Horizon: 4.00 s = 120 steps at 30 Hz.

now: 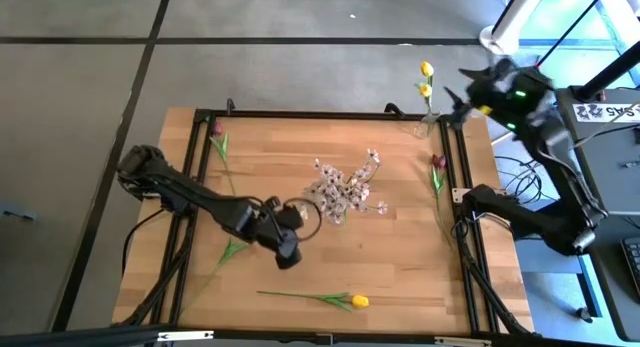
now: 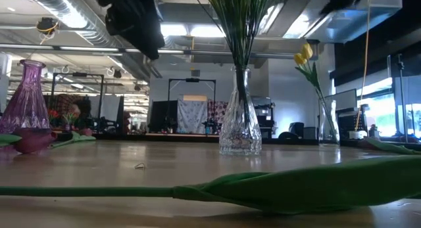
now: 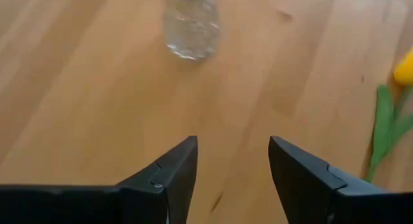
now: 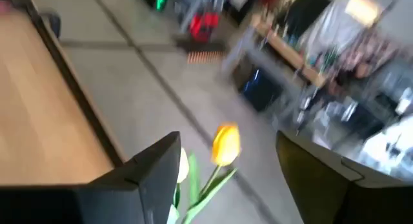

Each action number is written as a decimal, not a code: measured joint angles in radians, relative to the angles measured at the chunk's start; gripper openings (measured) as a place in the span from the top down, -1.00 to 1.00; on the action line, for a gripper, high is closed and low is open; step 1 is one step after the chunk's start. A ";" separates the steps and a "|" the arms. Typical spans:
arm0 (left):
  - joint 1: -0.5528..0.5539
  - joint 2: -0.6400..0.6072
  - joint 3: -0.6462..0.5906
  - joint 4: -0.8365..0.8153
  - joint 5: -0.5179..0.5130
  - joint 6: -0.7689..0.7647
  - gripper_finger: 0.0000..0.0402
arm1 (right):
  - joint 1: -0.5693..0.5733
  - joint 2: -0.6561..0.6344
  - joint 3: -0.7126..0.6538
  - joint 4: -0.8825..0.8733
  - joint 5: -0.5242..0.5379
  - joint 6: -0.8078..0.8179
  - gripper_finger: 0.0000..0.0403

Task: Sort flowers into vase by color
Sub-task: Put the yellow tulip into the top transparent vase

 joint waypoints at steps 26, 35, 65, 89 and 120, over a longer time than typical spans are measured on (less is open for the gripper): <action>-0.213 0.417 0.000 0.666 0.105 0.160 0.05 | 0.000 -0.302 0.083 -0.273 -0.262 0.178 -0.26; -0.166 0.523 0.002 0.867 0.106 0.213 0.15 | 0.000 -0.304 0.083 -0.298 -0.252 0.225 -0.26; -0.191 0.120 0.096 0.278 -0.033 0.159 0.98 | 0.000 -0.299 0.083 -0.102 -0.260 0.266 -0.25; -0.150 -0.455 0.099 -0.386 -0.525 -0.197 1.00 | 0.000 -0.102 0.082 0.363 -0.554 0.424 -0.25; 0.748 -0.354 0.100 1.024 0.029 0.524 1.00 | 0.254 0.538 0.220 1.001 -0.724 0.532 -0.25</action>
